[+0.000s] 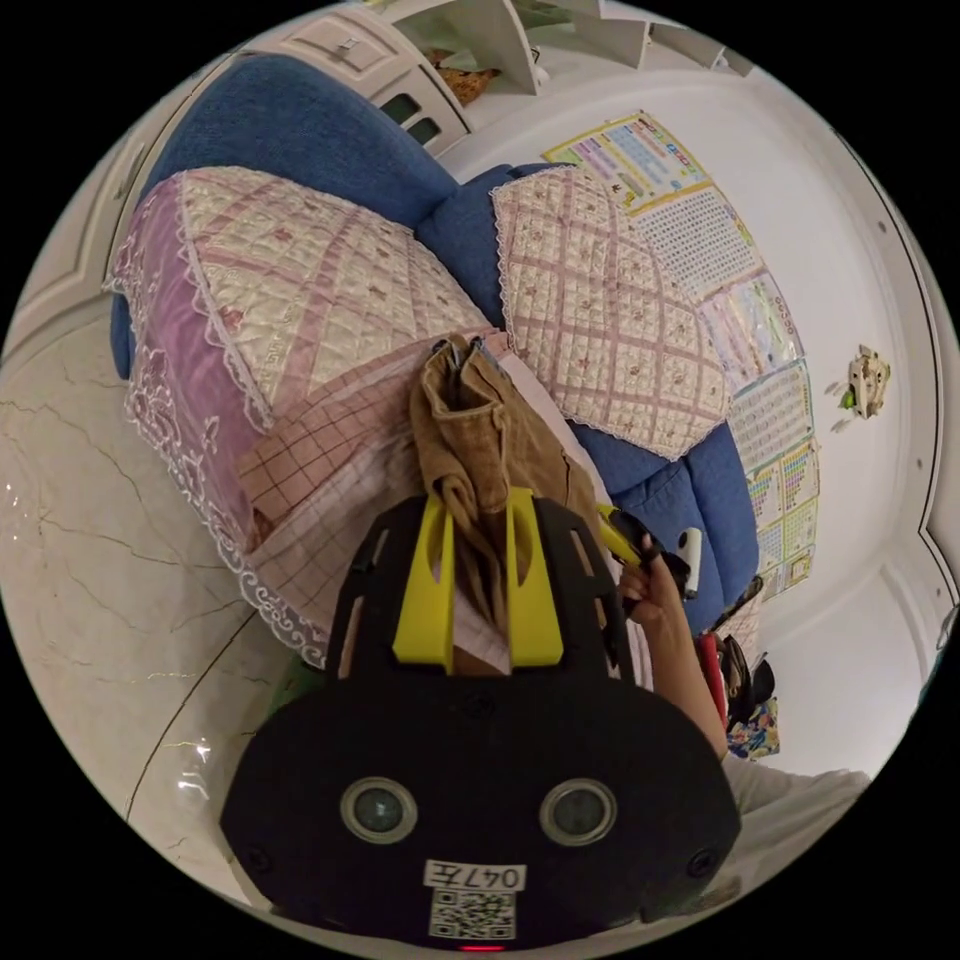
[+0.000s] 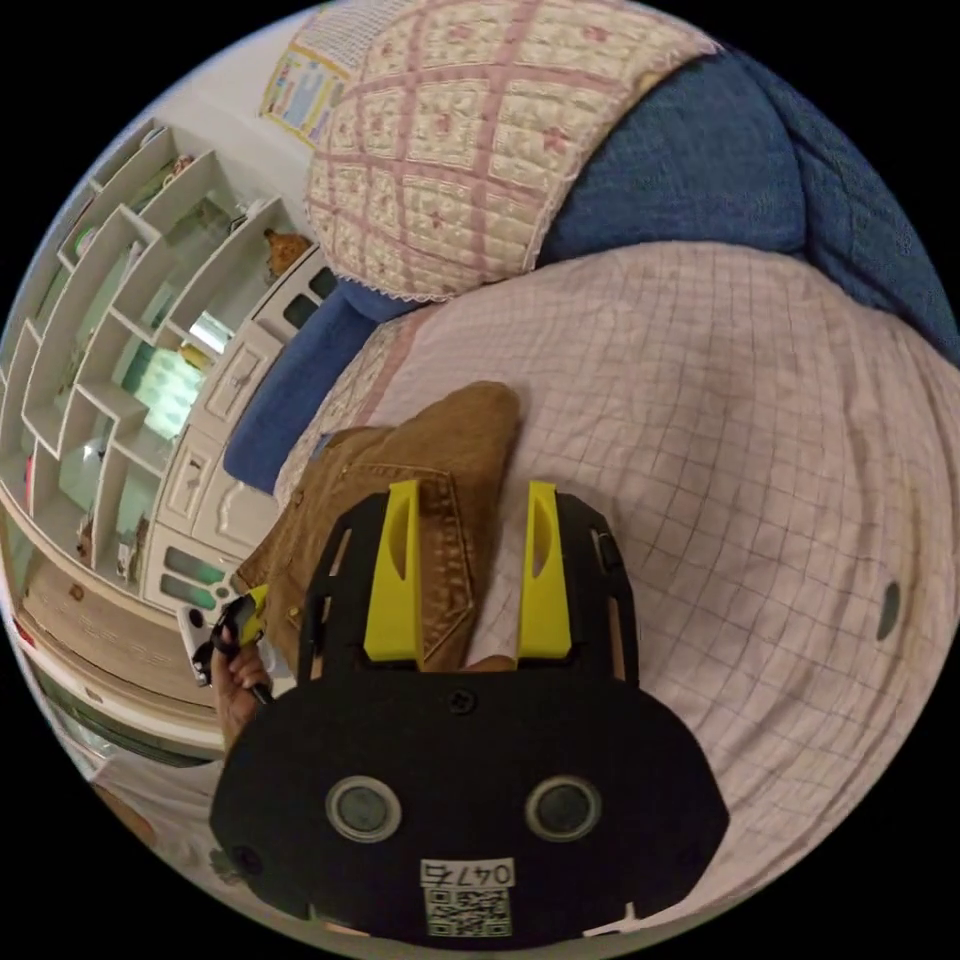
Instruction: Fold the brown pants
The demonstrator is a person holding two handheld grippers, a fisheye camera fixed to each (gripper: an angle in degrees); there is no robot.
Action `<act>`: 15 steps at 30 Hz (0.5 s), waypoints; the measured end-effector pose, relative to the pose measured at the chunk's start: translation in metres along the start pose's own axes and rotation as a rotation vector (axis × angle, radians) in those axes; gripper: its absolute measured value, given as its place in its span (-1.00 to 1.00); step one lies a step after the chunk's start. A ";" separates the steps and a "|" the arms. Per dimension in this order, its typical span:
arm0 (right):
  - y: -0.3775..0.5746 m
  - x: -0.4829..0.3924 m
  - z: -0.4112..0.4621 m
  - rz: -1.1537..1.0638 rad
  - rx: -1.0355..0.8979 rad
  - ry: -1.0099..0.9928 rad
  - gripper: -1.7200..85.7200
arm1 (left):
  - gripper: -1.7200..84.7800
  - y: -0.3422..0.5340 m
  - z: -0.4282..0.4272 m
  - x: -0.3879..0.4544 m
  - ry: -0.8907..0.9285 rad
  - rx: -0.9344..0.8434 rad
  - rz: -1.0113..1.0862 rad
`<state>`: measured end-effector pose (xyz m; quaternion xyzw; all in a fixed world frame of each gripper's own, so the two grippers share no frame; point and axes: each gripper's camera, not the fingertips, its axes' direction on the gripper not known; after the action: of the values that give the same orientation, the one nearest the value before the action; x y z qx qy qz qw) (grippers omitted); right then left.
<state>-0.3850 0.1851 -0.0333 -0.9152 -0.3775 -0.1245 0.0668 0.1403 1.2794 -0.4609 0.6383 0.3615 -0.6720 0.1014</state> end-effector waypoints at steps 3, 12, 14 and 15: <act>0.001 0.034 -0.012 -0.006 -0.006 -0.118 -0.83 | -0.79 0.014 0.035 0.030 0.006 0.002 0.033; 0.069 -0.038 -0.176 -0.401 0.198 0.122 -0.96 | -0.82 0.056 0.101 0.234 0.068 0.086 0.213; 0.119 -0.052 -0.247 -0.469 0.281 0.185 -0.96 | -0.82 0.078 0.087 0.326 0.104 0.105 0.283; 0.133 -0.052 -0.267 -0.472 0.303 0.191 -0.96 | -0.82 0.086 0.083 0.352 0.119 0.108 0.307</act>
<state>-0.3737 -0.0019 0.2049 -0.7658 -0.5863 -0.1644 0.2068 0.0693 1.2807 -0.8254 0.7293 0.2284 -0.6280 0.1466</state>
